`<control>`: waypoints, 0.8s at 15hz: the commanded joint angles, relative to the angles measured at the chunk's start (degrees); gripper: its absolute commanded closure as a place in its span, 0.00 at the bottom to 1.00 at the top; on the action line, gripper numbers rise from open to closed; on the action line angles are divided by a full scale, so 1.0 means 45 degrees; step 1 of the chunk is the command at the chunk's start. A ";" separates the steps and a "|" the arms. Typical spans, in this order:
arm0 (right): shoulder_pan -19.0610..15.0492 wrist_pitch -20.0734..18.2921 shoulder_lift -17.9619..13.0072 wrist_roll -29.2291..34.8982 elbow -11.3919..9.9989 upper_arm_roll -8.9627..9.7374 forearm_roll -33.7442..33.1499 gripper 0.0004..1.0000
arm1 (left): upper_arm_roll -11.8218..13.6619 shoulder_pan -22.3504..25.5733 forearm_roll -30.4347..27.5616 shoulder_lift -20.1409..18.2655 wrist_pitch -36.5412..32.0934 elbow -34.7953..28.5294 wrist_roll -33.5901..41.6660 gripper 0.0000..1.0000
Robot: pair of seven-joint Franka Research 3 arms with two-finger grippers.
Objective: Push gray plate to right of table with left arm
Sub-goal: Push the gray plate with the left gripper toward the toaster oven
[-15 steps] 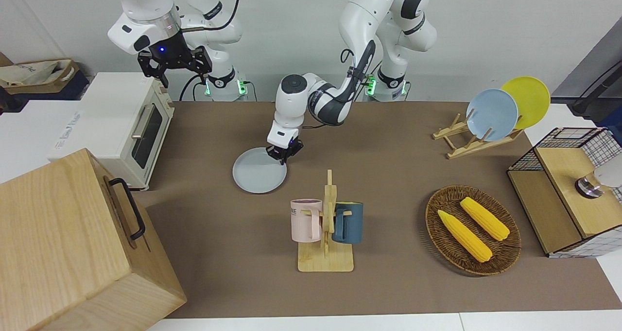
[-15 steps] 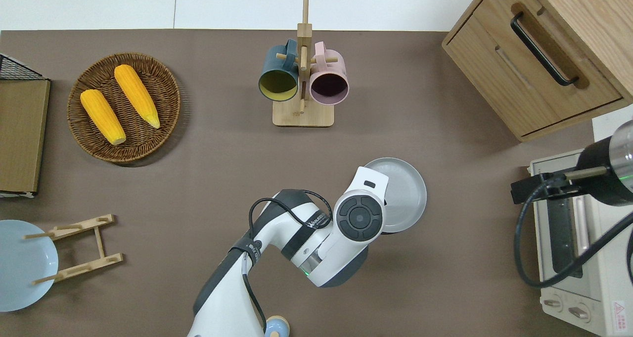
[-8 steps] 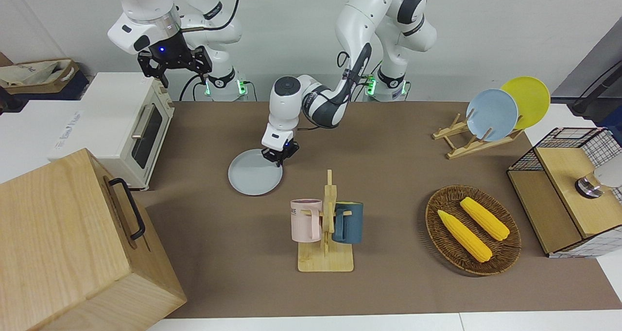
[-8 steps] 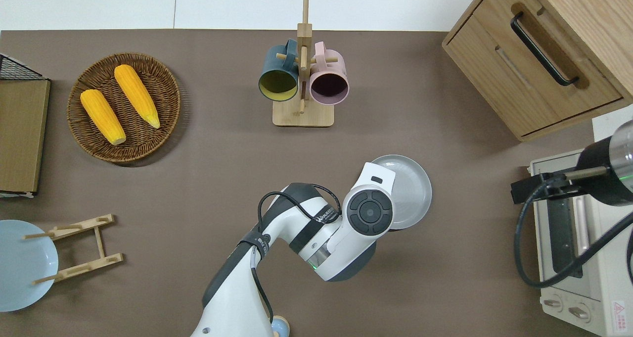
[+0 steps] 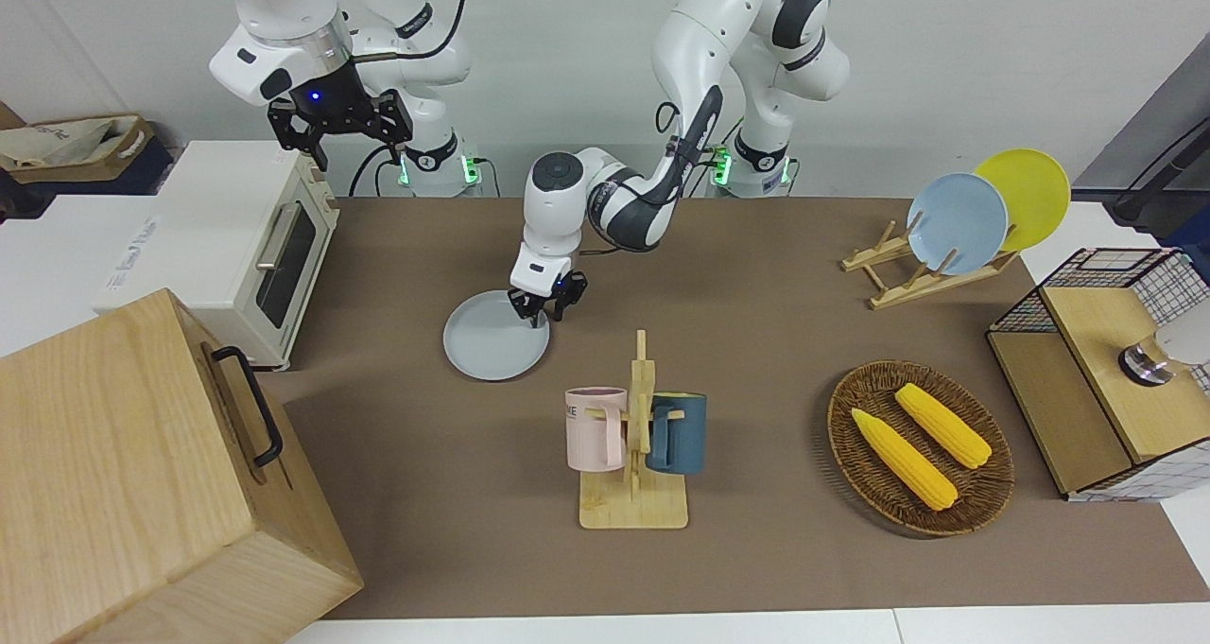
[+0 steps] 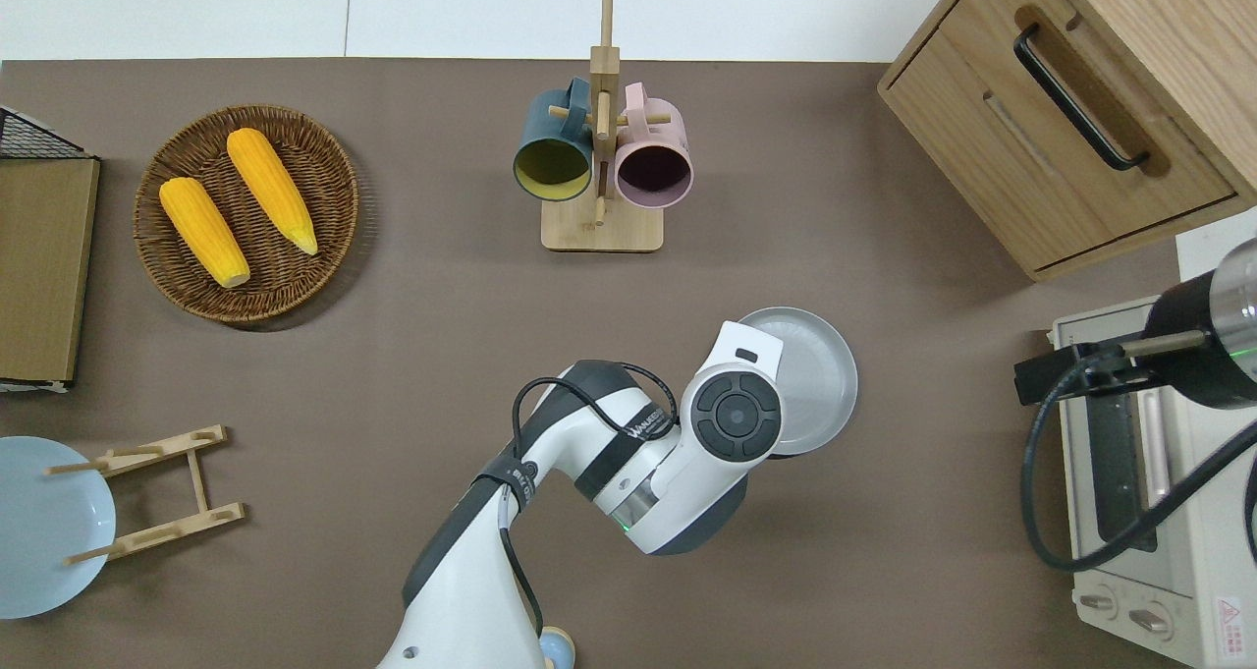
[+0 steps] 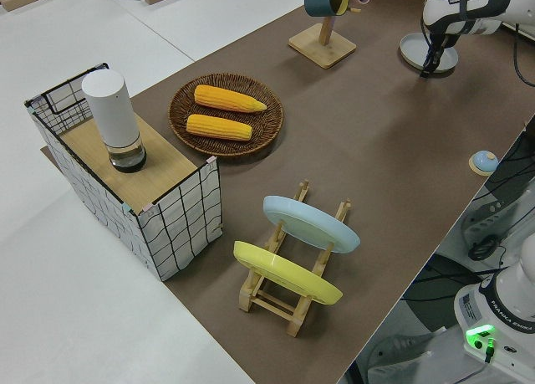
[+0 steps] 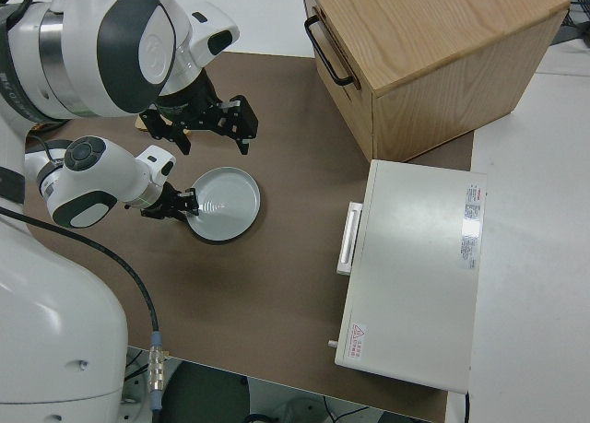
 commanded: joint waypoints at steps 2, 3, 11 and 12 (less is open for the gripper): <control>-0.0237 -0.0199 -0.0031 0.0167 0.0119 0.0205 0.0055 0.02 | 0.0173 -0.0069 0.0323 0.0103 -0.0684 0.0675 -0.0268 0.01; -0.0237 -0.0199 -0.0031 0.0147 0.0119 0.0205 0.0055 0.02 | 0.0173 -0.0050 0.0323 0.0084 -0.0704 0.0675 -0.0210 0.01; -0.0257 -0.0199 -0.0031 0.0147 0.0119 0.0205 0.0055 0.02 | 0.0231 0.0261 0.0148 -0.0696 -0.2107 0.0597 0.1505 0.01; -0.0257 -0.0199 -0.0031 0.0147 0.0119 0.0205 0.0055 0.02 | 0.0212 0.0456 0.0128 -0.0911 -0.2245 0.0519 0.1742 0.01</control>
